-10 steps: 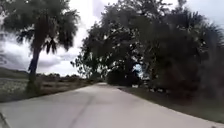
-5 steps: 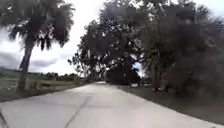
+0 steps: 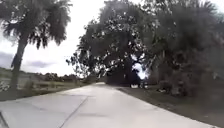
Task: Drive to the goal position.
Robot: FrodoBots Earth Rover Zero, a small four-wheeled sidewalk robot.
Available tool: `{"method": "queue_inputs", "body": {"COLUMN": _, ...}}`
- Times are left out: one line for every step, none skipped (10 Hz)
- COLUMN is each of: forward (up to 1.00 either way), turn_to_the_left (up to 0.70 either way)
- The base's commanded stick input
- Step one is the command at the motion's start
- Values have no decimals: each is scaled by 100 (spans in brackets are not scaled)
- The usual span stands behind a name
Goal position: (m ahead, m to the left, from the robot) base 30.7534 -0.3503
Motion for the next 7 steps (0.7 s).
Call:
{"method": "queue_inputs", "body": {"forward": 85, "turn_to_the_left": 0}}
{"method": "queue_inputs", "body": {"forward": 85, "turn_to_the_left": 0}}
{"method": "queue_inputs", "body": {"forward": 85, "turn_to_the_left": 0}}
{"method": "queue_inputs", "body": {"forward": 85, "turn_to_the_left": 0}}
{"method": "queue_inputs", "body": {"forward": 85, "turn_to_the_left": 0}}
{"method": "queue_inputs", "body": {"forward": 85, "turn_to_the_left": 0}}
{"method": "queue_inputs", "body": {"forward": 85, "turn_to_the_left": 0}}
